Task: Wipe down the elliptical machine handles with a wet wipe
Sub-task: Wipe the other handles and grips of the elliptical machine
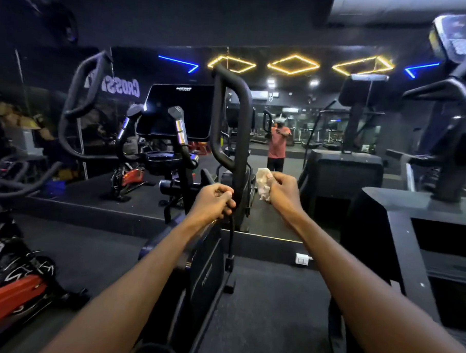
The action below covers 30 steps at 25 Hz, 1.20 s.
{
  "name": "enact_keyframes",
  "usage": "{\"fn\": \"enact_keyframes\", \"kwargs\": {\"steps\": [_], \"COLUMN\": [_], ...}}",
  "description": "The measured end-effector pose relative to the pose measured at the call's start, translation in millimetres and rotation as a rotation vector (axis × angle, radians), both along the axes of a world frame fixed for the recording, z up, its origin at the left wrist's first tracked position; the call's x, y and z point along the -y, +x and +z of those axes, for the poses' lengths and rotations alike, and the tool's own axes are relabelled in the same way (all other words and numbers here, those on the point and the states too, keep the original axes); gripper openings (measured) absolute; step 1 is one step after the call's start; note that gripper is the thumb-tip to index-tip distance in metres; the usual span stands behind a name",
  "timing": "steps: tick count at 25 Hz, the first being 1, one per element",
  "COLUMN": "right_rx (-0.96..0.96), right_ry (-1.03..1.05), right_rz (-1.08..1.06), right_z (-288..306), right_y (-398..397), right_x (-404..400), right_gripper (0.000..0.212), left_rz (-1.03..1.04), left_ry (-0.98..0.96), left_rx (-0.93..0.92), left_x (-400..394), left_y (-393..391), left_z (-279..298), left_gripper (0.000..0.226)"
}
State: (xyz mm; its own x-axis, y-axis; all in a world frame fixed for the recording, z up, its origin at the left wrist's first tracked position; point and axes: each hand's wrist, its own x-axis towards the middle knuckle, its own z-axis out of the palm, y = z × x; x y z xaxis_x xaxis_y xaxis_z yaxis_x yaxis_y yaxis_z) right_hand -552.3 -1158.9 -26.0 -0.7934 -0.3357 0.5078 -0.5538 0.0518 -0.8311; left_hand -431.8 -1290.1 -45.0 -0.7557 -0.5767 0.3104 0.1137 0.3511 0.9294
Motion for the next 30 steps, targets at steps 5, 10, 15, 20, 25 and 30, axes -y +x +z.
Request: {"fn": "enact_keyframes", "kwargs": {"steps": [5,10,15,20,25,30], "right_rx": [-0.295,-0.721,-1.034,-1.420,-1.403,-1.728], "right_ry": [0.045,0.129,0.236,0.486,0.348,0.477], "right_rz": [-0.046,-0.046,-0.046,0.132,0.133,0.249], "right_z": [26.3,49.1,56.6,16.1,30.6,12.5], "right_y": [-54.7,-97.5,-144.0,-170.1,-186.3,-192.2], "right_x": [50.3,102.4,133.5,129.4,138.6,138.2], "right_gripper": [0.020,0.025,0.019,0.017,0.016,0.007], "left_rz": [0.199,0.278,0.314,0.376,0.385,0.377], "left_ry": [0.030,-0.187,-0.490,-0.590,-0.624,-0.741], "left_rx": [-0.125,-0.163,-0.252,-0.300,-0.334,-0.312], "left_x": [75.9,120.4,118.0,134.8,141.6,146.6], "left_y": [-56.2,-121.2,-164.7,-182.9,-191.0,-191.4], "left_z": [16.1,30.0,54.7,47.6,54.8,49.5], "left_gripper": [0.012,0.015,0.020,0.035,0.041,0.036]}}
